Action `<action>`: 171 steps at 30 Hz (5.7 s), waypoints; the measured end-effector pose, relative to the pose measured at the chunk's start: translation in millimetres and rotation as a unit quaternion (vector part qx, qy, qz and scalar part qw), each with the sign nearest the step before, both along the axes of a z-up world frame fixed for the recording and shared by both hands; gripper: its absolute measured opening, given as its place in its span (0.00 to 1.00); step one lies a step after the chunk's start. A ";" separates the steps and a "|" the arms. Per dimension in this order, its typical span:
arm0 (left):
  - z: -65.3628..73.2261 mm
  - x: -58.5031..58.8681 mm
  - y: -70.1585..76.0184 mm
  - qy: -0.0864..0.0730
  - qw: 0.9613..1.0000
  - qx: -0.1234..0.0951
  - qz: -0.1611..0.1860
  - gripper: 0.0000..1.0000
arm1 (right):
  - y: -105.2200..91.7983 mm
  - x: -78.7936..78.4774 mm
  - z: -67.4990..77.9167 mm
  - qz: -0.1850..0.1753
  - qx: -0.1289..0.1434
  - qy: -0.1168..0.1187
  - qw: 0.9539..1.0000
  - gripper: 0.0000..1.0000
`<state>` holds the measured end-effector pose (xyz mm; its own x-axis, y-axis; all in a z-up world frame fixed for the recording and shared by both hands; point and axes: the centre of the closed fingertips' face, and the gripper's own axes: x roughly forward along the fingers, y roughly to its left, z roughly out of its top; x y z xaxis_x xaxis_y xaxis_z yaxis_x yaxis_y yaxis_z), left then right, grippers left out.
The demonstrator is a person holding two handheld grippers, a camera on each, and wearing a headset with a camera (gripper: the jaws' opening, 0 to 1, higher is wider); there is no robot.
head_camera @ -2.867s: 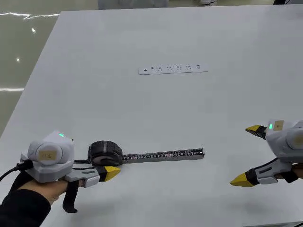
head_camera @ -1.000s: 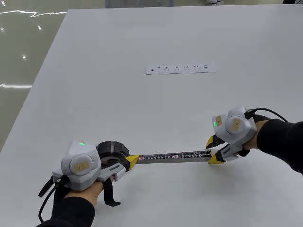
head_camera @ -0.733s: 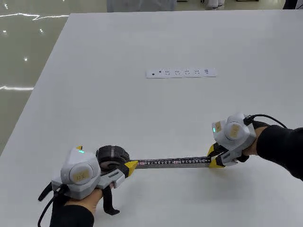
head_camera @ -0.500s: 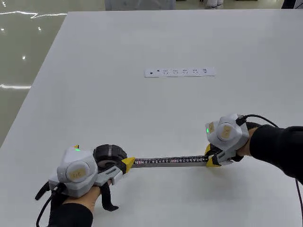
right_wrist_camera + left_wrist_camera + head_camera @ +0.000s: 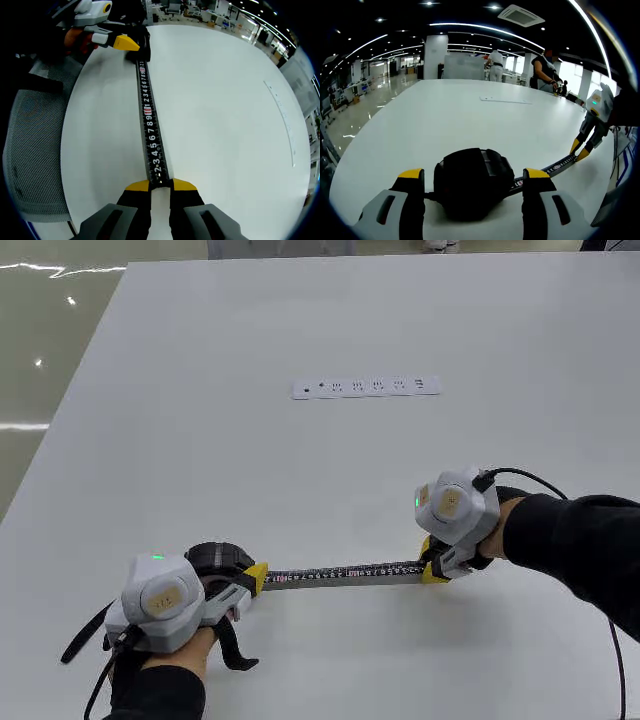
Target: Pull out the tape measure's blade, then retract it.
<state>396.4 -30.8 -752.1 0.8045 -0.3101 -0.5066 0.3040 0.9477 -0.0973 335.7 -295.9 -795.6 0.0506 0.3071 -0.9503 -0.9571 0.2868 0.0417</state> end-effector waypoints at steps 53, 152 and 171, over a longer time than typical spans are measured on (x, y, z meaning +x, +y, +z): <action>-8.5 0.4 1.5 0.062 0.998 0.000 0.008 0.58 | 6.7 0.4 -1.4 -0.021 0.003 -0.005 1.000 0.08; -10.5 -0.2 1.8 0.073 0.997 0.006 0.004 0.58 | 39.3 6.8 -1.0 0.004 -0.002 -0.002 1.000 0.08; -11.1 0.0 2.3 0.076 0.997 0.006 0.006 0.58 | 45.9 5.9 -0.2 0.003 -0.002 -0.005 1.000 0.08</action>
